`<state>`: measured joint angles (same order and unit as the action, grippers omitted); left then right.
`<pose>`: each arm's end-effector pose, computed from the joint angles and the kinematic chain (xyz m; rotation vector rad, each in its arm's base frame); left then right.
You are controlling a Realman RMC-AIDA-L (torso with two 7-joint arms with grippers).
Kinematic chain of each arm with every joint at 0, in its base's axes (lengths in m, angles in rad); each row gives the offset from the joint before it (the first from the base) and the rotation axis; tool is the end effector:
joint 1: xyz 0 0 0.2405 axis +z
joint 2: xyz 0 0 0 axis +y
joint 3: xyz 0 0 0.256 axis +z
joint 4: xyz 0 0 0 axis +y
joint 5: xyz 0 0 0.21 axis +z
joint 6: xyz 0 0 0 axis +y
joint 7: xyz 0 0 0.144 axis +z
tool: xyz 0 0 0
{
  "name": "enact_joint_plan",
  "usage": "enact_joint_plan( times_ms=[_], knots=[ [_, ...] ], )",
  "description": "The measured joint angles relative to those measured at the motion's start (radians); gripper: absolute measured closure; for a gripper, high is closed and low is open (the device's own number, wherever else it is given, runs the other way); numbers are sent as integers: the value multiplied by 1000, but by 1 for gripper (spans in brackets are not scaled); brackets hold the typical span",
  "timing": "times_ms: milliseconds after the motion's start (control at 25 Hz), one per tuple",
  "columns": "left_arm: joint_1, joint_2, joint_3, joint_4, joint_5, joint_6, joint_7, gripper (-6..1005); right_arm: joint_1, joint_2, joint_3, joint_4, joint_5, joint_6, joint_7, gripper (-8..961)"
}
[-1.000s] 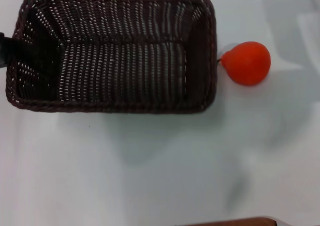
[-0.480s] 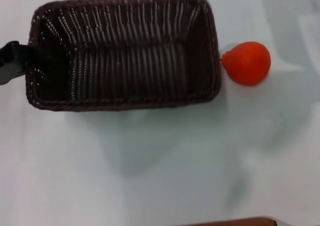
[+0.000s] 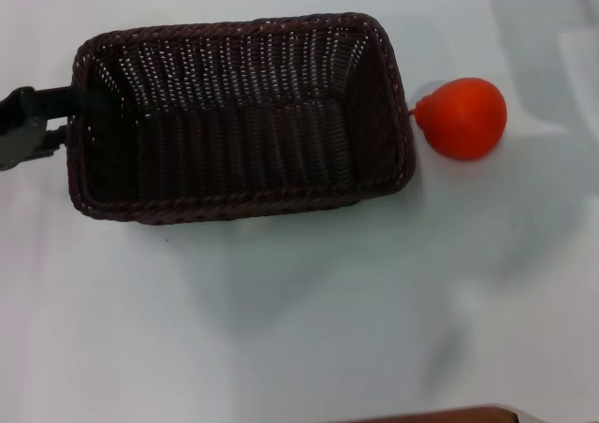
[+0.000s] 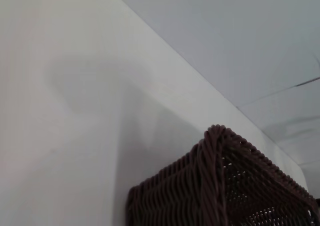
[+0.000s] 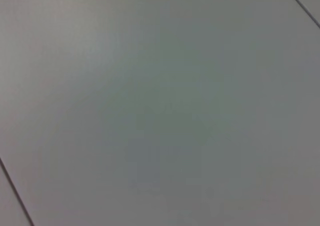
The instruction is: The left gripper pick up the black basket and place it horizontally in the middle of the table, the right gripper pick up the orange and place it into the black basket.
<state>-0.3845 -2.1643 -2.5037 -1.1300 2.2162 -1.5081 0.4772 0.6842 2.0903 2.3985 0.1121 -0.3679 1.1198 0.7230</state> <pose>-0.2897 0.3203 0.0520 -1.9089 -1.9751 -0.6549 0.2899 0.4123 0.0545 -0.8548 -1.2424 -1.3723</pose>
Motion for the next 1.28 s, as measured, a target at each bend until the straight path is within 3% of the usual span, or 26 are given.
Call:
enact_joint_plan(
  times_ms=[240,360,440,520,640,760,880,1040,1280],
  knots=[
    [31,17,-16,-43,-27,-5,37,369,-18,-6,-92,19,-9,15,18,252],
    [47,47,-95,-77,-71,-26,127,307,-49,-15,-189,77,-13,12,69,248],
    [51,52,-127,-83,-92,-30,164,266,-84,-32,-266,137,-43,4,137,232],
    [55,51,-185,-85,-159,-32,253,246,-122,-63,-338,199,-117,-5,234,203],
    [56,28,-276,-58,-303,-30,431,247,-163,-134,-411,308,-313,-17,425,144],
    [56,14,-305,-27,-390,-26,535,242,-193,-216,-437,445,-634,-8,678,56],
    [57,4,-313,28,-508,-23,677,215,-223,-264,-418,596,-943,47,897,-2],
    [49,6,-314,111,-591,-19,770,164,-256,-274,-333,731,-1226,188,1029,2],
    [15,22,-313,181,-609,2,811,113,-282,-249,-247,757,-1434,305,1092,7]
  ],
)
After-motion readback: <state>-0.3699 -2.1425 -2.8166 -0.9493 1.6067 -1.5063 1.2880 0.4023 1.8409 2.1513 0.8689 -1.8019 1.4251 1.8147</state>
